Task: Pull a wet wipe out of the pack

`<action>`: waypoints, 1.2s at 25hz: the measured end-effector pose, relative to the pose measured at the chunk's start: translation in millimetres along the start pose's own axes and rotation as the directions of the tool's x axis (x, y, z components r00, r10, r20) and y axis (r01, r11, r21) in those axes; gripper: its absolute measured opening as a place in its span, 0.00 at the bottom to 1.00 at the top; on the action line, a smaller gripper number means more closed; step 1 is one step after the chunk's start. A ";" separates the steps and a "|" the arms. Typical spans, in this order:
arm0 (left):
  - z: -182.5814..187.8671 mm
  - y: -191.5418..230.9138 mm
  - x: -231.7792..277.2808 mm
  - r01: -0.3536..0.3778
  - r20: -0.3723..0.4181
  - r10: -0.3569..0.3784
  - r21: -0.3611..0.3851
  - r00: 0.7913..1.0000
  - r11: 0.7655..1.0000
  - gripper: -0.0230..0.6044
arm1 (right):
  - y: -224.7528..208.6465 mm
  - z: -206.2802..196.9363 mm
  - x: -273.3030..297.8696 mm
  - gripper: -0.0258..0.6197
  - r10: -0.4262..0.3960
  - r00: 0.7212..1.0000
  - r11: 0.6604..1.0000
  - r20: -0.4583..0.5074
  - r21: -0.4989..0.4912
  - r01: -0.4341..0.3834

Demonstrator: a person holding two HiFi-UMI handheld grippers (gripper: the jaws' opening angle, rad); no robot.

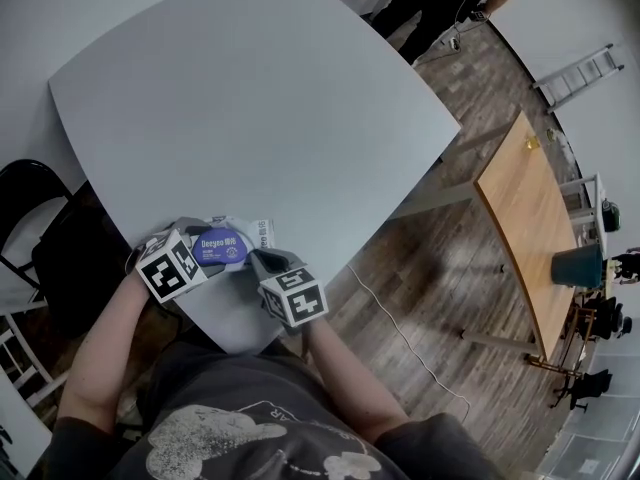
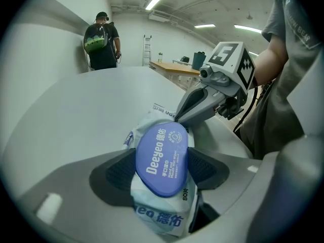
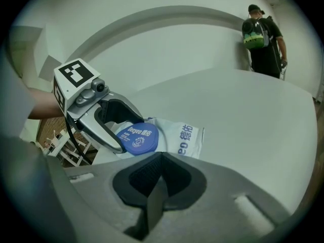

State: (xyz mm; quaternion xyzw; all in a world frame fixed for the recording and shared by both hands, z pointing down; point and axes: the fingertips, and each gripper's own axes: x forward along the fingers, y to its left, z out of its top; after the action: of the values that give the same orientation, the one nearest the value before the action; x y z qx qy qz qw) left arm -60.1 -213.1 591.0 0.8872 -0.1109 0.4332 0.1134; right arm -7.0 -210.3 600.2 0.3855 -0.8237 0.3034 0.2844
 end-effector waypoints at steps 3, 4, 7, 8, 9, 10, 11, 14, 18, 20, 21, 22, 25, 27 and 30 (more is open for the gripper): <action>-4.6 2.9 0.3 0.018 -0.014 -0.018 -0.019 1.000 1.000 0.59 | -0.3 1.8 -0.2 0.03 0.003 1.000 1.000 0.004 0.003 -0.003; -5.6 3.8 -0.2 0.026 -0.019 -0.026 -0.025 0.999 0.999 0.59 | 0.7 2.6 -0.8 0.03 0.005 1.000 1.000 0.001 0.008 -0.005; -4.8 5.0 -2.6 0.047 -0.023 -0.048 -0.031 0.999 0.998 0.58 | 1.6 2.1 0.1 0.03 0.010 1.000 1.000 0.002 0.019 -0.010; -4.8 4.6 -3.1 0.055 -0.024 -0.056 -0.035 0.998 0.998 0.58 | 1.4 1.9 1.0 0.03 0.012 1.000 1.000 0.006 0.015 -0.012; -5.0 3.4 -3.5 0.067 -0.025 -0.068 -0.042 0.997 0.997 0.58 | 1.4 1.9 1.5 0.03 0.015 1.000 1.000 0.010 0.007 -0.015; -5.0 1.7 -3.9 0.081 -0.025 -0.082 -0.054 0.996 0.995 0.58 | 1.5 1.2 1.8 0.03 0.018 1.000 1.000 0.010 0.002 -0.018; -4.7 0.6 -4.3 0.095 -0.021 -0.097 -0.067 0.995 0.993 0.58 | 1.5 0.0 2.0 0.03 0.019 1.000 1.000 0.008 0.000 -0.019; -3.1 1.1 -5.9 0.128 -0.011 -0.130 -0.091 0.991 0.988 0.58 | 2.9 0.8 1.2 0.03 0.019 1.000 1.000 -0.001 -0.023 -0.019; 0.2 1.0 -8.3 0.167 -0.008 -0.169 -0.115 0.986 0.979 0.59 | 3.1 1.7 -1.4 0.03 0.021 1.000 1.000 -0.003 -0.015 -0.021; 2.1 0.8 -9.7 0.182 -0.007 -0.184 -0.124 0.983 0.975 0.59 | 2.5 1.0 -1.6 0.03 0.022 1.000 1.000 -0.007 -0.010 -0.023; 1.9 0.5 -9.9 0.183 -0.011 -0.185 -0.122 0.983 0.976 0.59 | 1.6 -0.4 -0.7 0.03 0.022 1.000 1.000 -0.006 -0.010 -0.022; 1.2 0.0 -9.9 0.179 -0.017 -0.182 -0.115 0.983 0.977 0.59 | 0.6 -1.8 0.6 0.03 0.021 1.000 1.000 -0.004 -0.011 -0.021; -0.7 -1.4 -9.7 0.155 -0.027 -0.158 -0.084 0.987 0.984 0.59 | -0.5 -2.8 2.0 0.03 0.018 1.000 1.000 0.002 -0.019 -0.018; -0.4 -1.0 -9.3 0.129 -0.027 -0.131 -0.060 0.991 0.990 0.59 | -0.7 -1.9 1.4 0.03 0.019 1.000 1.000 0.003 -0.016 -0.019; 1.4 2.5 -9.6 0.070 -0.017 -0.070 -0.005 0.997 0.998 0.58 | 1.2 -0.1 -1.0 0.03 0.023 1.000 1.000 -0.003 -0.009 -0.023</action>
State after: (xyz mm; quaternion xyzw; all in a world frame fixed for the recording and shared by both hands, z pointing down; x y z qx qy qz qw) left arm -65.6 -214.9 582.8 0.8866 -0.0799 0.4361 0.1316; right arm -7.4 -209.1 599.2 0.3743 -0.8291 0.3033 0.2836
